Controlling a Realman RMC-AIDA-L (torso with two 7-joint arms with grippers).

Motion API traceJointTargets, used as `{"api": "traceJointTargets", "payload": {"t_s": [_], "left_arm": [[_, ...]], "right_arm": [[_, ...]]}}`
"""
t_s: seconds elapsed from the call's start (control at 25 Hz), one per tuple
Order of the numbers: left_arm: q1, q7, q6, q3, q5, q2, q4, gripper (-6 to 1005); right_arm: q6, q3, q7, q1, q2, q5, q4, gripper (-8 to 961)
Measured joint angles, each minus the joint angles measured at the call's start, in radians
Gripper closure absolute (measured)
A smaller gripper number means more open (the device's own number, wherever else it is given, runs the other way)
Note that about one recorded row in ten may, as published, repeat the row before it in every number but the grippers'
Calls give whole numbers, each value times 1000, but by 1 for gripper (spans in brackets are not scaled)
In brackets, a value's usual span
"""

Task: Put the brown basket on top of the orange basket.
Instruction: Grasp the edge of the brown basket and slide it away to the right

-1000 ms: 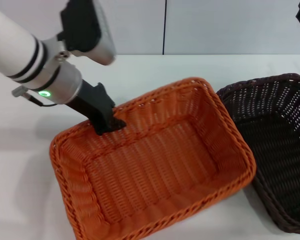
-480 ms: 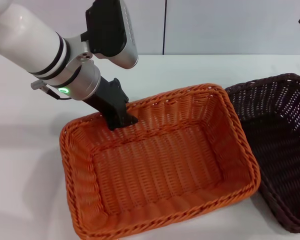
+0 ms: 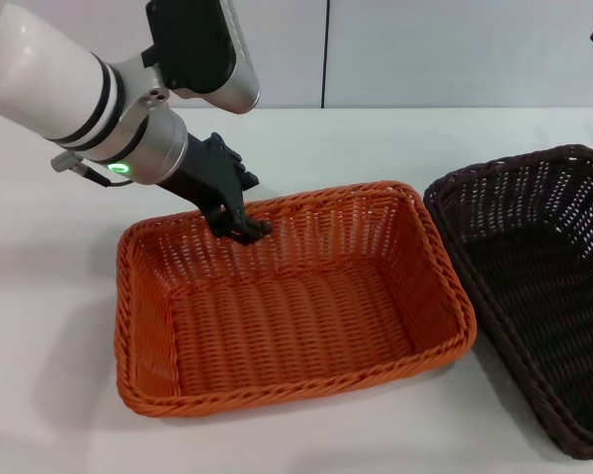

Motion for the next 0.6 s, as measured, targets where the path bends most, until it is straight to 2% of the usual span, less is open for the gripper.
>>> {"api": "traceJointTargets", "payload": {"t_s": [0.16,0.2,0.24,0.28,0.32,0.4,0.48,0.52,0.56,0.6], "left_arm": [[26,-8,-6,0,-7,0,41,388],[40,-11,-13,0,-13,0,61,359],[52,-11,-22,0,-26,-1,78,329],[52,-11,-22,0,-26,-1,78,314],[79,-9,-46,2,-64,-1,108,299],[114,1,-83,3,-121,1,136,268],[145,30,-122,0,-183,3,148,238],[157,42,-133,-2,-207,3,151,223],[172,60,-145,-4,-239,3,153,208],[191,81,-161,-6,-281,4,158,193]], "right_arm": [[-2,-17,26,2,-6,-15,-15,209],[-10,-25,55,-1,-12,-36,-34,209],[-59,-42,175,-17,-31,-118,-108,209],[-59,-42,175,-17,-31,-118,-108,209],[-94,-47,254,-26,-46,-176,-160,209],[-161,-54,440,-38,-85,-331,-259,209],[-196,-56,632,-38,-140,-508,-347,209],[-200,-56,731,-32,-175,-606,-392,209],[-177,-55,918,-8,-244,-831,-460,209],[-177,-55,918,-8,-244,-831,-460,209]]}}
